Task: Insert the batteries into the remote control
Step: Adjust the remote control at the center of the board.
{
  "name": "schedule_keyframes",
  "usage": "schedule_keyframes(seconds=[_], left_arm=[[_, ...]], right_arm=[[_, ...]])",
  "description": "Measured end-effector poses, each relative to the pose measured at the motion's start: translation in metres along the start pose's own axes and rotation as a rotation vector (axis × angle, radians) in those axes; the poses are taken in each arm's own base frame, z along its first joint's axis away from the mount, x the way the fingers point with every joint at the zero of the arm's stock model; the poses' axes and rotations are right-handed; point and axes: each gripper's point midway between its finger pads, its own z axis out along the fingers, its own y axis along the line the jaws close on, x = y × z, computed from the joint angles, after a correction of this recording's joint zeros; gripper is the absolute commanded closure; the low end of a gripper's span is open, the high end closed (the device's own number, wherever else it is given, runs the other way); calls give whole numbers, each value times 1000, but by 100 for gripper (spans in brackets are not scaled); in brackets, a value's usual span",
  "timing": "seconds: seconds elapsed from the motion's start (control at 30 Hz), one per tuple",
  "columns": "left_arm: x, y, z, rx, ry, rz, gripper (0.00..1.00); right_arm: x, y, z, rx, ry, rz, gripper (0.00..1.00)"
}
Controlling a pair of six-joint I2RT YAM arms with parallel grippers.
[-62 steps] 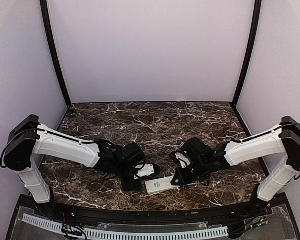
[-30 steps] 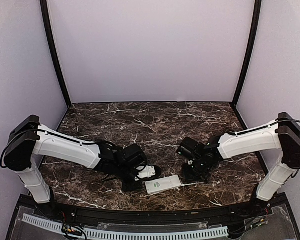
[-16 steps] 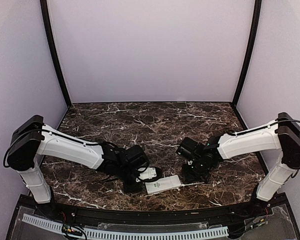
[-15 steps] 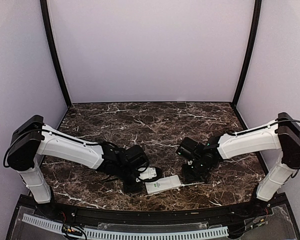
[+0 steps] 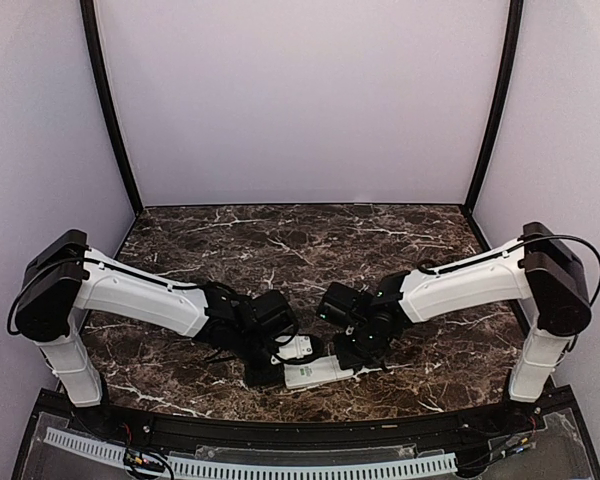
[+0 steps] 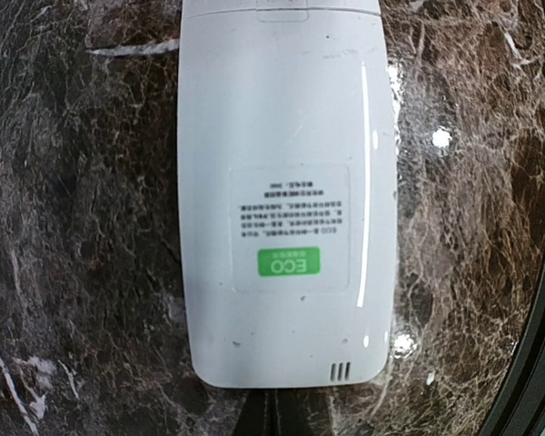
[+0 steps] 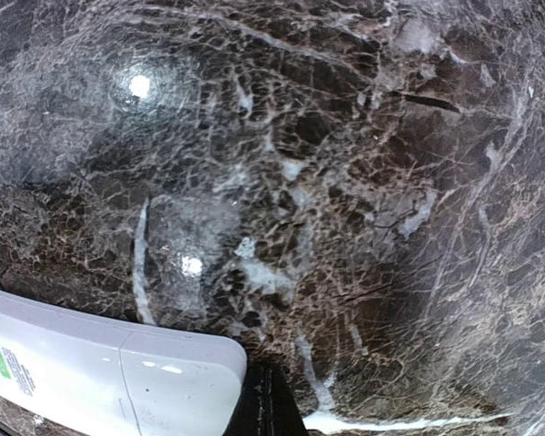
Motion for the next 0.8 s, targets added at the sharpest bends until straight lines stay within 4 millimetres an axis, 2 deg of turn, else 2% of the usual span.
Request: schedule_keyframes(seconds=[0.33, 0.43, 0.63, 0.8], left_arm=[[0, 0, 0, 2, 2, -1, 100], [-1, 0, 0, 2, -2, 0, 100], [-1, 0, 0, 2, -2, -1, 100], [-1, 0, 0, 2, -2, -3, 100]], right_arm=[[0, -3, -2, 15, -14, 9, 100], [3, -13, -3, 6, -17, 37, 100], [23, -51, -10, 60, 8, 104, 100], [27, -55, -11, 66, 8, 132, 100]])
